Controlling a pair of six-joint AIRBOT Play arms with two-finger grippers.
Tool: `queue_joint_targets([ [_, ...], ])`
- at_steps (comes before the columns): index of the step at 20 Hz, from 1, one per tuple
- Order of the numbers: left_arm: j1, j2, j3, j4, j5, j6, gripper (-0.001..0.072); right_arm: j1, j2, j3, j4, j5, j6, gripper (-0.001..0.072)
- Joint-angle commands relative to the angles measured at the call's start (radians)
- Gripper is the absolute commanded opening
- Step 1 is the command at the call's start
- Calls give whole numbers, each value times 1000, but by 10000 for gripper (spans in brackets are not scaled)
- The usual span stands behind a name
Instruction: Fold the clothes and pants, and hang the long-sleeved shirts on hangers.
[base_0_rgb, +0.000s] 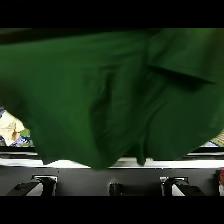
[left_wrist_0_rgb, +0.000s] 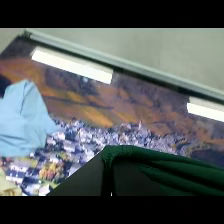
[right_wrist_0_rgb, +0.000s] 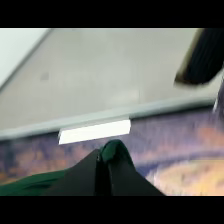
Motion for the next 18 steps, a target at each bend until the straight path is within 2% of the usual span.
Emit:
queue_joint_targets([
  [1,1,-208,-90,15,-7,51,13,-1,-263,1,42,129,39,32],
  [4,-2,-476,-114,12,45,71,14,9,-517,1,55,131,42,31],
  [8,-16,-757,-114,-20,219,66,14,85,-797,1,54,-36,49,31],
  [12,-30,-889,-114,-30,294,-9,14,166,-982,1,59,-221,135,32],
  [15,-39,-918,-114,-37,283,-8,20,193,-1028,1,59,-220,159,33],
  [16,-39,-916,-112,-38,274,-8,64,192,-1027,1,68,-200,159,37],
  [17,-38,-914,-97,-37,243,-6,101,184,-1022,2,79,-174,159,70],
  [18,-31,-914,-68,-37,193,16,252,172,-1010,2,93,-138,157,131],
])
